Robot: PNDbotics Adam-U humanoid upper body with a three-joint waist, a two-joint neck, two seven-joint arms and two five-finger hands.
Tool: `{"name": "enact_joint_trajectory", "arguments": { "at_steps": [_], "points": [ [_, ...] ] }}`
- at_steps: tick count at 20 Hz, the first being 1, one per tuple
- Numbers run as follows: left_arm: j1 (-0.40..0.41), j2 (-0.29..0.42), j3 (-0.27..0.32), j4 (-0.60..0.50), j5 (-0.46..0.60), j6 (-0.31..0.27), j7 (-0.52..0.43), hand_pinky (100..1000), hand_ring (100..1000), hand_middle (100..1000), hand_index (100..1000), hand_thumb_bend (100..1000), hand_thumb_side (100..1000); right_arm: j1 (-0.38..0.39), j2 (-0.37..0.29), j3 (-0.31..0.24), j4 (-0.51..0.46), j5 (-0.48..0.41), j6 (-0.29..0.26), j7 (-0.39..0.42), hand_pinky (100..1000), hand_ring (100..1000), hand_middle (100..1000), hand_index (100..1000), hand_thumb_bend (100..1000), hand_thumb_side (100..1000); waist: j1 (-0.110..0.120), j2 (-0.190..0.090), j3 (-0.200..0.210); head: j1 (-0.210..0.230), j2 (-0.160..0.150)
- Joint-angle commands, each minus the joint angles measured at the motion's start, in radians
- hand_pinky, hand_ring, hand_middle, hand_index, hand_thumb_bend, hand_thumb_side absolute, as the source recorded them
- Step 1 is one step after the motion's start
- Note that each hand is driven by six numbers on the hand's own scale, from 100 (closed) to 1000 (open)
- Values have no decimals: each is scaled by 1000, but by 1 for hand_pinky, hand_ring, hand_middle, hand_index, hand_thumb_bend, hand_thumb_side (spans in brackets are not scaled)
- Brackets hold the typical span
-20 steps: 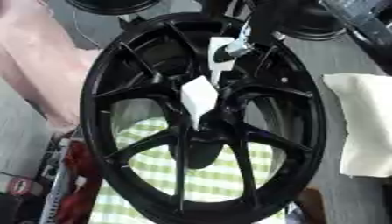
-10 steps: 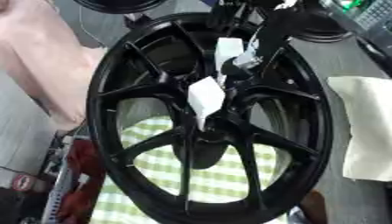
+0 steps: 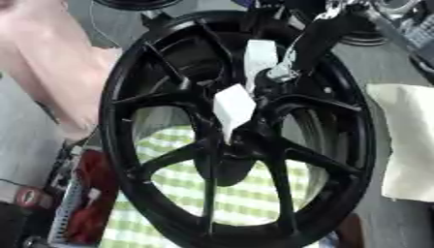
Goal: Pull the pin out of the wheel hub.
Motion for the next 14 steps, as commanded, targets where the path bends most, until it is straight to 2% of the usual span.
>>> {"name": "enact_joint_trajectory", "arguments": {
  "at_steps": [1, 14],
  "points": [
    [-14, 16, 0, -18, -2, 3, -2, 880, 626, 602, 778, 100, 862, -5, -36, -21, -20, 7, 10, -19, 781, 828, 678, 813, 533, 278, 6, -12, 1, 3, 6],
    [-17, 9, -3, -18, -7, 6, -6, 882, 625, 602, 778, 100, 866, 11, -40, -23, -22, 11, 15, -46, 782, 829, 679, 804, 496, 256, 2, 6, 6, -7, -15]
  ]
}}
